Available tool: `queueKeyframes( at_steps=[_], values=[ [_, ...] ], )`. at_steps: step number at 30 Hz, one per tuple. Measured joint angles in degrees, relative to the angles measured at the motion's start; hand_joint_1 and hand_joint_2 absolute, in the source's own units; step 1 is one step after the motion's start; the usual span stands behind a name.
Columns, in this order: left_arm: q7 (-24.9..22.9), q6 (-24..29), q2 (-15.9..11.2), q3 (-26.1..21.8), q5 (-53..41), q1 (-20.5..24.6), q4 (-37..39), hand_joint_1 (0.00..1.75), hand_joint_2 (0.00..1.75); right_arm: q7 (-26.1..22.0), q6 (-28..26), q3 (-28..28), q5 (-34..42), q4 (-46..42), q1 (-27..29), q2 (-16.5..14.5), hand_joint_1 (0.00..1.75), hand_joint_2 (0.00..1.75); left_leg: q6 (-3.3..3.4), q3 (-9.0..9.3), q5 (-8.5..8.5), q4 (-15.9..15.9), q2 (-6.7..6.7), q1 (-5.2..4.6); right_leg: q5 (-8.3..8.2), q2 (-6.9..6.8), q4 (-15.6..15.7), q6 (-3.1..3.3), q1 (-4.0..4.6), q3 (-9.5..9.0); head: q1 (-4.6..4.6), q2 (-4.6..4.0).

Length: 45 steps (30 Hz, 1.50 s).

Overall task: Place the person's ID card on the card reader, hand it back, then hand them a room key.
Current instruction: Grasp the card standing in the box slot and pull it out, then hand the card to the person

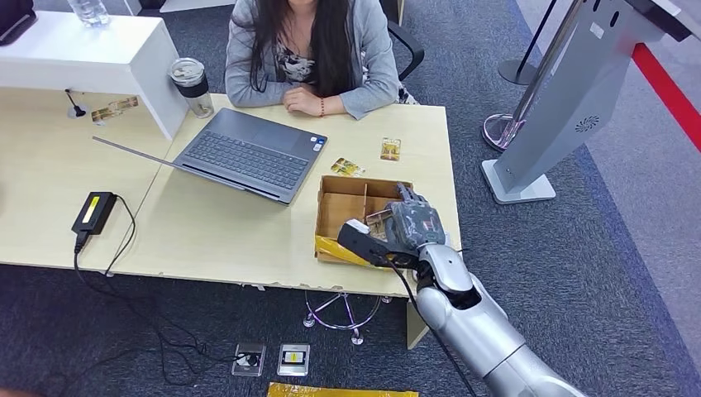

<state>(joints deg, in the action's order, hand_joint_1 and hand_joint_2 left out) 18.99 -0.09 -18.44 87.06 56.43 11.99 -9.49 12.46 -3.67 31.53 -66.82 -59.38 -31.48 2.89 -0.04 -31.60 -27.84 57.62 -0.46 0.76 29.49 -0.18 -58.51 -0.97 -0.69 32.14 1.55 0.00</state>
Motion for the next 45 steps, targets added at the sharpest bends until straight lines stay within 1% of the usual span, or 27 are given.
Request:
queueKeyframes(
  at_steps=[5,14,18,23,28,30,32,36,38,42,43,45],
  values=[
    [0.00,0.04,0.01,0.00,-0.02,-0.01,0.00,0.00,0.00,-0.32,0.04,-1.63,-0.59,-3.28,-1.90,0.64,1.75,1.75,0.00,0.01,0.00,0.00,0.00,0.00,0.00,0.00,0.00,0.00,0.00,-0.01,0.01,0.00],
    [0.17,0.02,0.01,0.00,-0.03,-0.02,0.00,0.00,0.00,-1.08,0.24,-3.32,0.41,-7.51,-3.53,0.91,1.75,1.75,0.00,0.00,0.00,0.00,0.00,0.00,-0.01,0.00,-0.01,0.00,0.01,0.00,0.01,0.00],
    [0.35,-0.09,0.01,0.00,-0.11,-0.02,0.00,0.00,0.00,-1.85,-1.07,-3.35,1.37,-7.55,-3.94,0.87,1.75,1.75,0.00,-0.01,0.00,0.00,0.00,0.00,-0.01,-0.01,-0.01,0.00,0.00,-0.01,0.01,0.00],
    [0.73,-0.13,-0.01,0.00,-0.43,-0.01,0.00,0.00,0.00,-3.51,-4.18,-3.32,2.33,-5.85,-6.12,0.69,1.75,1.75,-0.01,-0.02,0.01,0.00,0.00,0.00,-0.01,0.00,-0.01,0.00,0.00,-0.01,0.01,0.00],
    [0.74,-0.14,-0.01,0.00,-0.48,-0.01,0.00,0.00,0.00,-3.64,-4.43,-3.32,2.38,-5.47,-6.39,0.67,1.75,1.75,-0.01,-0.02,0.01,0.00,0.00,0.00,-0.01,0.00,-0.01,0.00,0.00,-0.01,0.00,0.00],
    [0.77,-0.17,0.00,0.00,-0.55,0.00,0.00,0.00,0.00,-4.00,-5.03,-3.29,2.41,-4.51,-7.11,0.55,1.75,1.75,-0.01,-0.01,0.01,0.00,0.00,0.00,-0.01,-0.01,-0.01,0.00,0.00,-0.02,0.01,0.00],
    [0.97,-0.28,-0.01,0.00,-0.70,0.00,0.00,0.00,0.00,-4.89,-6.45,-3.24,2.43,-1.56,-9.06,0.01,1.75,1.75,-0.02,-0.02,0.02,0.00,-0.01,0.00,-0.02,-0.01,-0.01,0.01,0.00,-0.02,0.01,0.00],
    [1.71,-0.92,-0.01,0.01,-1.68,0.01,0.00,0.00,0.00,-6.79,-10.26,-3.10,3.26,9.75,-14.63,-2.49,1.75,1.75,-0.02,-0.03,0.02,0.00,-0.01,0.01,-0.03,-0.03,-0.02,0.02,0.02,0.00,-0.01,0.00],
    [1.91,-1.12,-0.01,0.02,-1.86,0.01,0.00,0.00,0.00,-6.97,-11.09,-3.06,3.53,13.01,-15.45,-3.19,1.75,1.75,-0.02,-0.04,0.02,0.00,-0.01,0.01,-0.02,-0.03,-0.01,0.03,0.02,0.00,0.00,0.00],
    [1.95,-1.21,-0.01,0.02,-1.99,0.01,0.00,0.00,0.00,-6.99,-11.51,-3.04,3.58,15.43,-15.83,-3.60,1.75,1.75,-0.02,-0.04,0.02,0.00,-0.01,0.01,-0.02,-0.05,-0.01,0.02,0.01,0.00,0.01,0.00],
    [1.95,-1.25,-0.01,0.02,-2.09,0.00,0.00,0.00,0.00,-6.95,-11.72,-3.04,3.58,15.89,-15.88,-3.61,1.31,1.75,-0.02,-0.04,0.02,0.00,-0.01,0.01,-0.02,-0.05,-0.01,0.02,0.01,0.00,0.01,0.00],
    [1.95,-1.35,-0.01,0.03,-2.30,0.00,0.00,0.00,0.00,-6.83,-12.21,-3.03,3.58,16.71,-15.92,-3.60,0.44,0.87,-0.02,-0.04,0.02,0.00,-0.01,0.01,-0.02,-0.05,-0.01,0.02,0.01,0.00,0.01,0.00]
  ],
)
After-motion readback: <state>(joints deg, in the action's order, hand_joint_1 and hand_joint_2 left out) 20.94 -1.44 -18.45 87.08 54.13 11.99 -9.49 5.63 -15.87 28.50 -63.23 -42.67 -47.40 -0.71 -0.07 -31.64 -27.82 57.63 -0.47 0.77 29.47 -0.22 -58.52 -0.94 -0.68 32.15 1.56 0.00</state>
